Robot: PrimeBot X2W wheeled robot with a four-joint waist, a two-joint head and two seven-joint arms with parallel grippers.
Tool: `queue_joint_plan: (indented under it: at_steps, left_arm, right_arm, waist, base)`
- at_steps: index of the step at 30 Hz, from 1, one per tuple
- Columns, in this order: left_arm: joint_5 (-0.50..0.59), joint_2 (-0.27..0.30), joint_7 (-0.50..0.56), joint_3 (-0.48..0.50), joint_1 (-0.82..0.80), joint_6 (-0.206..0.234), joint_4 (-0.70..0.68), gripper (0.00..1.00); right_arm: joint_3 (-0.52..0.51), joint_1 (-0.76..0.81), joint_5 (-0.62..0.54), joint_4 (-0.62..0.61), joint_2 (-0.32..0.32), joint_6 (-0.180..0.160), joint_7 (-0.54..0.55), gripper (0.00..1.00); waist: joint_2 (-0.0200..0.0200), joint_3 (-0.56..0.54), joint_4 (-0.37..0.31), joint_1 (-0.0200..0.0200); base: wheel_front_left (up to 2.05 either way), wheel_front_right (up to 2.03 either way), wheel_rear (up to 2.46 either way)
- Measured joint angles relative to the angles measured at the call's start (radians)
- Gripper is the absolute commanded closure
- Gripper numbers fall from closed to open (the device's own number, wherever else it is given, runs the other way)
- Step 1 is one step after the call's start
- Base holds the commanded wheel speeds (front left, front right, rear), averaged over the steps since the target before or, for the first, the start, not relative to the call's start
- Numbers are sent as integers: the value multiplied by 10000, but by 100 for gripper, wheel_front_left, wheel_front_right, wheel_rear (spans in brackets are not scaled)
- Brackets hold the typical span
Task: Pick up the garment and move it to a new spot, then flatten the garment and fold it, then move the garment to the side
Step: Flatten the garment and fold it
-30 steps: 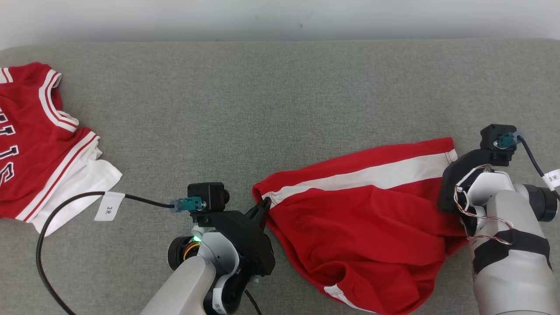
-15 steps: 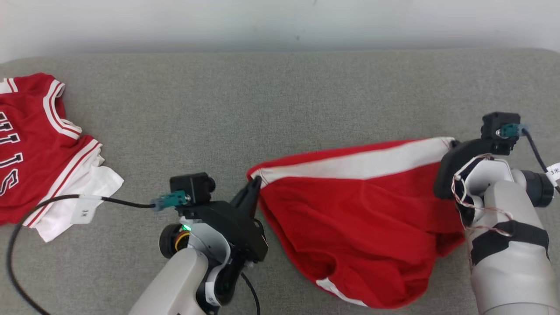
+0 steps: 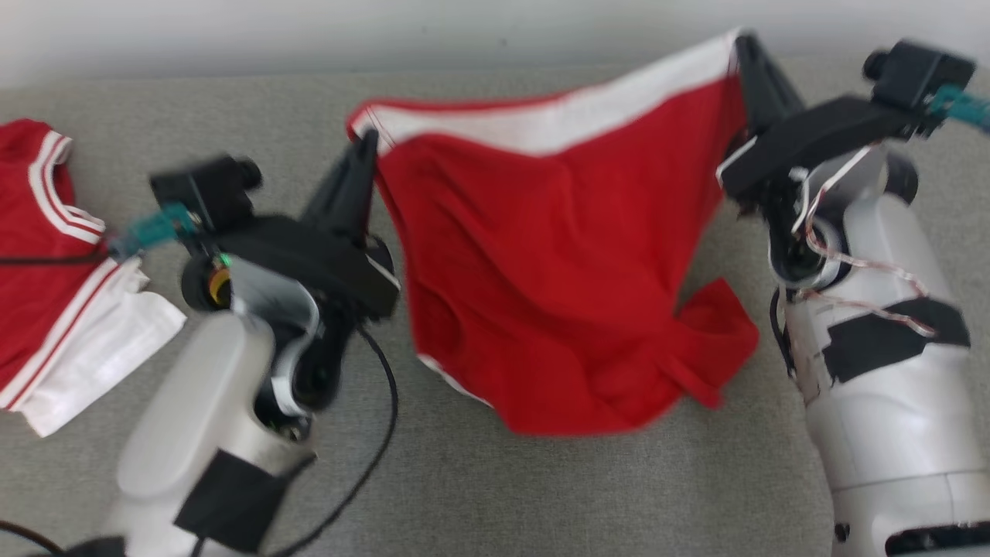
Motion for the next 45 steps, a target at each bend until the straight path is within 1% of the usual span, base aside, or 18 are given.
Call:
queue_joint_plan:
  at_steps: [2,4,5,8,10,13,15,16,18,20,22,25,28,32,36,38,42,45]
  left_arm:
    - [92,113,-92,176,-605,13,-25,100]
    - [278,199,-284,324,-1312,-69,40,100]
    - [278,199,-284,324,-1312,-69,40,100]
    - [502,408,-821,690,-2460,-259,500,100]
    - [723,470,-1404,876,-3171,-502,959,100]
    - [1523,696,-2533,759,-4234,-1053,1321,100]
    - [1837,585,-2947,794,-4753,-1315,1348,100]
    - [2052,476,-3047,888,-4980,-1352,1252,100]
    - [2276,180,-3126,1269,-5335,-1471,848,100]
    - [2596,-165,-3156,1791,-5331,-1760,192,100]
    - [2736,-395,-3156,1948,-4917,-1981,2,100]
    - [2886,-556,-3152,1559,-3275,-2146,752,100]
    - [2790,-422,-3154,677,-2356,-2153,1313,100]
    - [2219,-132,-3154,-520,-1402,-2197,1469,100]
    - [1927,405,-3154,-1540,-500,-2197,1488,100]
    - [1822,587,-3152,-1921,-81,-2197,1457,100]
    - [1783,934,-3154,-2370,680,-2197,1465,100]
    - [1710,1055,-3154,-2583,1171,-2197,1522,100]
  right_arm:
    - [412,-487,418,-178,-161,0,-443,100]
    - [725,-1084,456,-100,-414,-2,-940,100]
    - [725,-1084,456,-100,-414,-2,-940,100]
    - [587,-2259,688,305,-506,-2,-1785,100]
    - [520,-3122,679,646,-476,0,-2389,100]
    - [226,-4321,257,1085,-474,0,-3306,100]
    - [-84,-4941,-12,1116,-456,-2,-3538,100]
    - [-255,-5227,-140,959,-464,-2,-3588,100]
    - [-470,-5671,-339,192,-468,-2,-3626,100]
    - [-552,-5741,-495,-451,-474,0,-3653,100]
    - [-399,-5396,-531,-399,-481,-2,-3653,100]
    - [581,-3974,-644,564,-794,0,-3367,100]
    - [1296,-2964,-454,951,-1072,0,-2880,100]
    - [1933,-1557,-104,984,-1708,-2,-2196,100]
    - [2366,-175,23,604,-2293,0,-1298,100]
    - [2374,477,23,380,-2566,-2,-871,100]
    - [2209,1554,-382,-357,-3018,0,-167,100]
    - [2096,2295,-644,-1078,-3139,-2,552,100]
  waist:
    - [1,254,-106,1]
    - [1,532,-203,1]
    - [1,532,-203,1]
    - [1,968,-341,2]
    - [1,1244,-437,2]
    - [2,1587,-599,3]
    - [2,1722,-725,3]
    - [2,1783,-769,3]
    - [2,1913,-809,3]
    - [0,2034,-797,2]
    - [0,2117,-765,1]
    - [3,2094,-674,4]
    - [1,1977,-639,0]
    - [2,1777,-606,1]
    - [1,1445,-606,0]
    - [1,1245,-628,0]
    - [0,806,-699,-1]
    - [1,475,-765,-2]
  base:
    - [0,0,0]
    - [0,0,0]
    - [0,0,0]
    - [0,0,0]
    - [0,0,0]
    - [0,0,0]
    - [0,0,0]
    - [0,0,0]
    - [0,0,0]
    - [0,0,0]
    - [0,0,0]
    - [0,0,0]
    - [0,0,0]
    - [0,0,0]
    - [0,0,0]
    - [0,0,0]
    - [0,0,0]
    - [0,0,0]
